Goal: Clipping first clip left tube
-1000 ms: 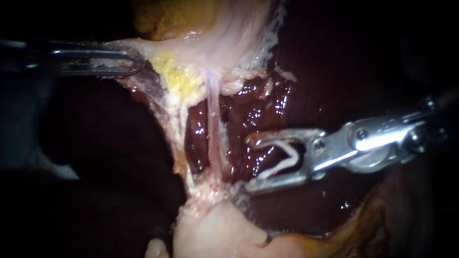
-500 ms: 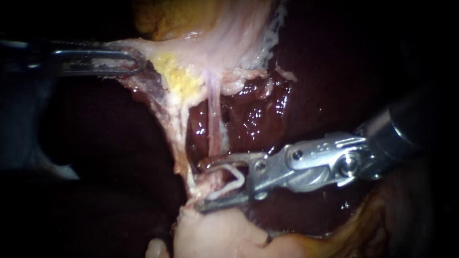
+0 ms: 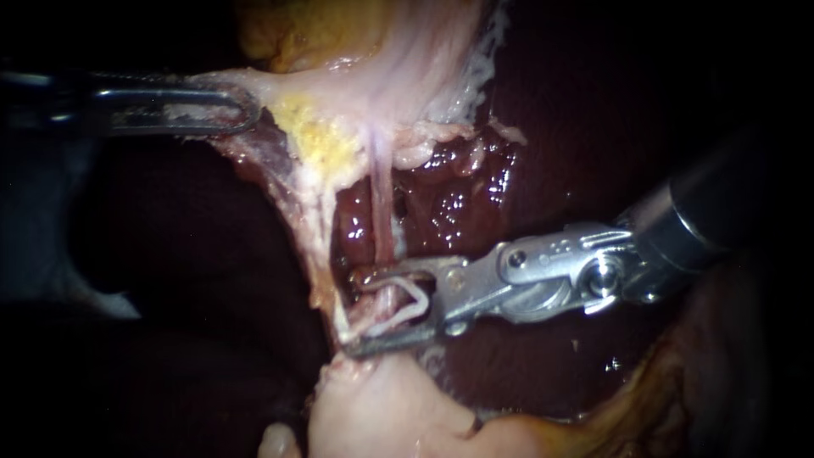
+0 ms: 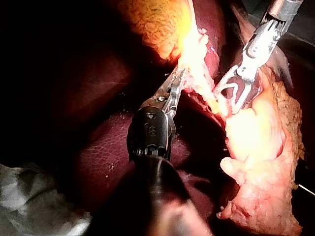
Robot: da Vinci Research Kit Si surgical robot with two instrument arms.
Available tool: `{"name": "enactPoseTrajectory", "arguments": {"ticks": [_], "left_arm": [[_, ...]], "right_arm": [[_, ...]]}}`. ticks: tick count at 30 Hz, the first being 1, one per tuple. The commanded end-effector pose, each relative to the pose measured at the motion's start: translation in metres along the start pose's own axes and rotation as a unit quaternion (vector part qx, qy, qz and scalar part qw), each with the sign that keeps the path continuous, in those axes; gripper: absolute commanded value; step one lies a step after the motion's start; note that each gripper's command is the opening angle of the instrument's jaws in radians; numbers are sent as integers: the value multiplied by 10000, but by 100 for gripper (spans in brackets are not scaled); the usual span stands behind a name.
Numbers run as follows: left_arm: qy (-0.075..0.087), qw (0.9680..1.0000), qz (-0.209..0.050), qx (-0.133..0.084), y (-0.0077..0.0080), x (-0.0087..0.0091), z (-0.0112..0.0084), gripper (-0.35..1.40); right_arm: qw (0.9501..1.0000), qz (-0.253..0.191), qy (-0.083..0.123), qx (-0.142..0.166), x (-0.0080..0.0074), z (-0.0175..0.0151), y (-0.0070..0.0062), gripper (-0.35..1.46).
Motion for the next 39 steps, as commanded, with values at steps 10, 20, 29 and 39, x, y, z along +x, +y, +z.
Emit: {"name": "enactPoseTrajectory", "arguments": {"ticks": [10, 20, 29, 39], "left_arm": [[0, 10000, 0, -5, 0, 0, 1, -35], [1, 10000, -4, -8, 2, 1, 6, -35], [3, 10000, -3, -2, 2, 1, 8, -35], [3, 10000, -3, -2, 2, 1, 7, -35]], "right_arm": [[9980, -68, 184, 595, 4, 39, -10, 47], [9966, 51, 386, 726, 13, 75, -20, 46], [9949, 557, 370, 757, 18, 89, -32, 45], [9932, 661, 416, 862, 44, 98, -62, 45]]}}
